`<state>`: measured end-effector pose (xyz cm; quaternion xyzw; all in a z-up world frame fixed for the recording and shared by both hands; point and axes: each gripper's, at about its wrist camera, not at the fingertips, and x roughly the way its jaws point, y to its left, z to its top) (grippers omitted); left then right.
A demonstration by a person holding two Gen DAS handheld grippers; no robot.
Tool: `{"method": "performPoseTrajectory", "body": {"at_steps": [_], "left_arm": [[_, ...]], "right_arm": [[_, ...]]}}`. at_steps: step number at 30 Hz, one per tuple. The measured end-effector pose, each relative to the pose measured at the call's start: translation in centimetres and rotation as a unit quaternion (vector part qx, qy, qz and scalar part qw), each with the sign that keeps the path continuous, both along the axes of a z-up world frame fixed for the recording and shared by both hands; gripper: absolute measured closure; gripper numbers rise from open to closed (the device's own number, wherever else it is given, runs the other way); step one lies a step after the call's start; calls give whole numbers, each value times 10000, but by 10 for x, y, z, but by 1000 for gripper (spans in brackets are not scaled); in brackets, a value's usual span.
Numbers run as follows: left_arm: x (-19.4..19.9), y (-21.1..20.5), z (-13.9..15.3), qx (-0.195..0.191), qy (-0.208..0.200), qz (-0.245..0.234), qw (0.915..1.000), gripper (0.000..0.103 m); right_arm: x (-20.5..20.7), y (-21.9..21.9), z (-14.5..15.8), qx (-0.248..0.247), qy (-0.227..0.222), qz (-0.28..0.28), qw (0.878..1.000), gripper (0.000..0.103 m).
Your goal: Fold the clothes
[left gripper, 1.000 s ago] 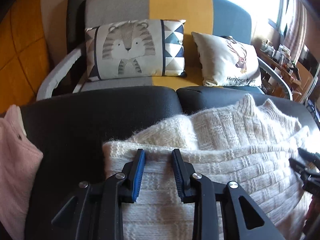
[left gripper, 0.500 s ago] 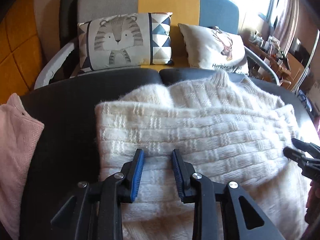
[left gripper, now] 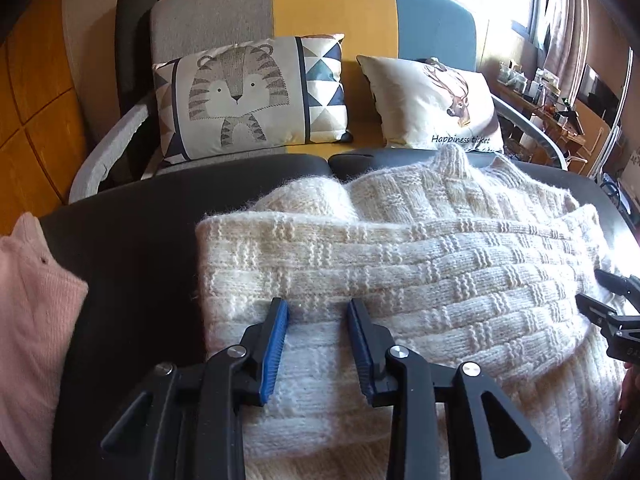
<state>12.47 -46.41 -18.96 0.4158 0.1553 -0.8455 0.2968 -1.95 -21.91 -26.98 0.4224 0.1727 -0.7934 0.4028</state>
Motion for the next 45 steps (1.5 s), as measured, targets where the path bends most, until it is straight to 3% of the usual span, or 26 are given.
{"method": "performPoseTrajectory", "body": {"at_steps": [7, 15, 22, 28, 35, 45], "left_arm": [[23, 21, 17, 442, -124, -38, 9989, 70], [45, 78, 11, 1157, -100, -486, 9920, 70], [58, 102, 3, 919, 85, -169, 9956, 70], [58, 118, -3, 306, 150, -212, 9992, 69], [61, 108, -6, 498, 382, -305, 9976, 69], [52, 110, -7, 167, 160, -372, 9990, 69]], "right_arm": [[19, 29, 22, 44, -142, -120, 9998, 16], [55, 75, 3, 283, -409, -269, 9984, 16], [64, 82, -2, 270, -253, -237, 9990, 11], [64, 77, -5, 226, -201, -246, 9992, 3], [65, 71, -8, 242, -193, -323, 9990, 0], [55, 55, -12, 217, -168, -345, 9990, 0]]}}
